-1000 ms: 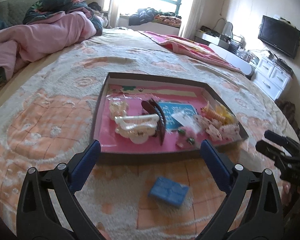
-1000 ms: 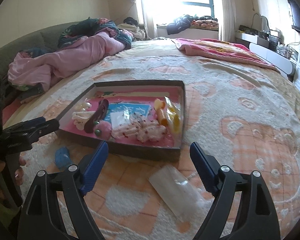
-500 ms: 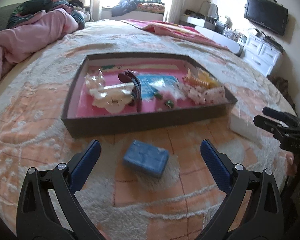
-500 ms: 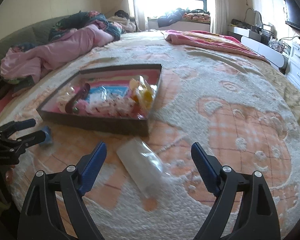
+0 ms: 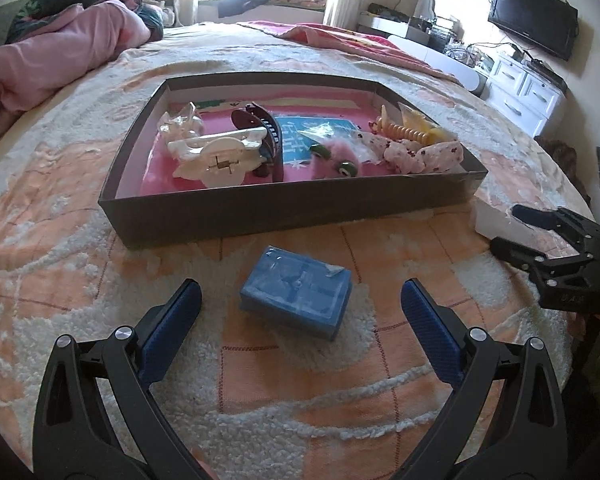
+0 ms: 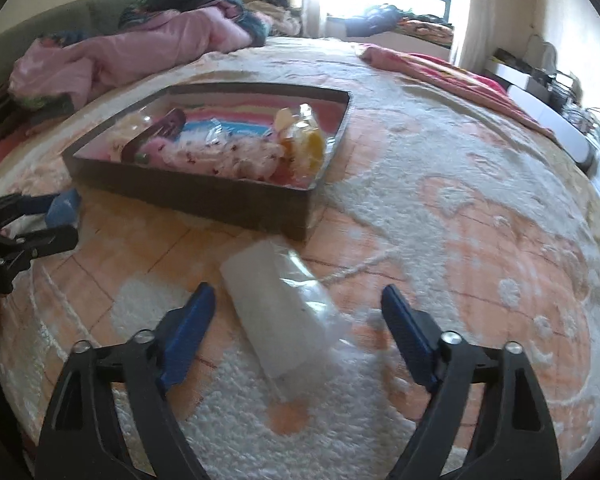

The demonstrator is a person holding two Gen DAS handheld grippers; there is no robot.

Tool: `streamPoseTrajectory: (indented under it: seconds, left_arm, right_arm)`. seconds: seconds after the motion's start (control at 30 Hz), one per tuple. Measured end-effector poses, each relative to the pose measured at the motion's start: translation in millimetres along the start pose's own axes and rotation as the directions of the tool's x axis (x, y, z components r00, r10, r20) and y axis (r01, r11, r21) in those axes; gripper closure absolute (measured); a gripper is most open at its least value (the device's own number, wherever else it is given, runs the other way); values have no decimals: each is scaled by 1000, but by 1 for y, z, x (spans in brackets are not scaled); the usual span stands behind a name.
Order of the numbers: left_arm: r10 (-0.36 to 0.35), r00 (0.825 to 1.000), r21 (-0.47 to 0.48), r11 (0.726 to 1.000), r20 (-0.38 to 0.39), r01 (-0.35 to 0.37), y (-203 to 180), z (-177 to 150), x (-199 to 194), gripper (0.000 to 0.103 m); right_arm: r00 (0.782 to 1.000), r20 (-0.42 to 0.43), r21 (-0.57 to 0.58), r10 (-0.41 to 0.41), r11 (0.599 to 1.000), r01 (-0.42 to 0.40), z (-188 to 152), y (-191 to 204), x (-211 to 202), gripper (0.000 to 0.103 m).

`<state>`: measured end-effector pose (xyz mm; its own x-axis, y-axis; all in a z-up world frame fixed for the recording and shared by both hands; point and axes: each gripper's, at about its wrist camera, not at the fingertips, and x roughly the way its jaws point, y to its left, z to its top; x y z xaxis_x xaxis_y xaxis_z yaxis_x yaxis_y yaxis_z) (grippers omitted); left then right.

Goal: Organize jewelry
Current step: 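Grasp the blue box with the left gripper while the right grasps the empty clear sleeve, then carry the blue box and clear sleeve into the tray and open both grippers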

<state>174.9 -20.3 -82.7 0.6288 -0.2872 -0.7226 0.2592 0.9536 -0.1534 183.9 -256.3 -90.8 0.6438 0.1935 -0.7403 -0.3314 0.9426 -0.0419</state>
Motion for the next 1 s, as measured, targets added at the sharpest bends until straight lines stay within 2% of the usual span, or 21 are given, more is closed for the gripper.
streamPoseTrajectory:
  seconds: [0.07,0.13,0.3,0.43,0.63,1.0]
  left_arm:
    - [-4,1000,5,1000,-3,4,-1,0,0,21]
    - [-4,1000,14,1000,-5,4,-2,-1,1,28]
    - [-4,1000,40,999,-9,5,-8,-1,1,62]
    - [-8,1000,59,998,-9,9,-11,0,-1,61]
    - [-17,1000,77,997,23,15,-17,5,-13,61]
    - [-4,995,43,999,103,0,-4,23,-32,61]
  right_arm:
    - [1000,-7,-13,22,1000,-22,0,3,3,46]
    - [1000,1,-35,28,999,-28,-1,9,1,51]
    - [997,12,-46,75,996,-74,-2,19,-4,60]
    - [985,16,-8,174,985,-173,-1,25,-9,62]
    - [967,24,15,255,967,-255,1,38,-17,63]
    - [952,81,-18,294,956,-293,18,61,-35,64]
